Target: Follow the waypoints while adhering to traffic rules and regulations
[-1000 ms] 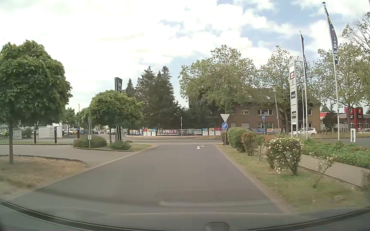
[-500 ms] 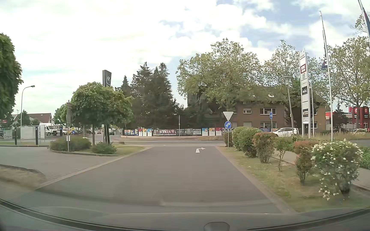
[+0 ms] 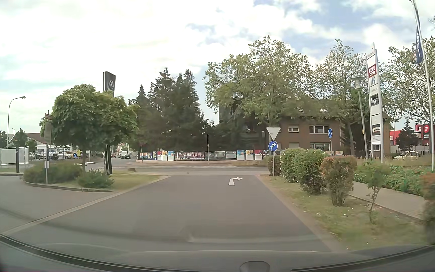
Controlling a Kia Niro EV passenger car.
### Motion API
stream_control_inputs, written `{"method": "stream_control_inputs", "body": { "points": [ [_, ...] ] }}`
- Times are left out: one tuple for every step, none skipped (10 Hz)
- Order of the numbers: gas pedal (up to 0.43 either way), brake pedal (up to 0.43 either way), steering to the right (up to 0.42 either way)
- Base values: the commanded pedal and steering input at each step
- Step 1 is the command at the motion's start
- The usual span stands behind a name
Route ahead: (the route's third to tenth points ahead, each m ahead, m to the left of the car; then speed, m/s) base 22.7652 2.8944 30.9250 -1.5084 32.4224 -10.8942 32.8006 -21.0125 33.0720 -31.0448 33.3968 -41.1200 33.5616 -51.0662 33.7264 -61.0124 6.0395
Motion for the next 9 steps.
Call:
{"method": "stream_control_inputs", "body": {
  "points": [
    [0.0, 0.171, -0.001],
    [0.0, 0.183, -0.001],
    [0.0, 0.195, -0.001],
    [0.0, 0.201, -0.003],
    [0.0, 0.207, -0.003],
    [0.0, 0.213, -0.003],
    [0.0, 0.22, -0.003],
    [0.0, 0.22, -0.003],
    [0.0, 0.22, -0.003]
  ]
}}
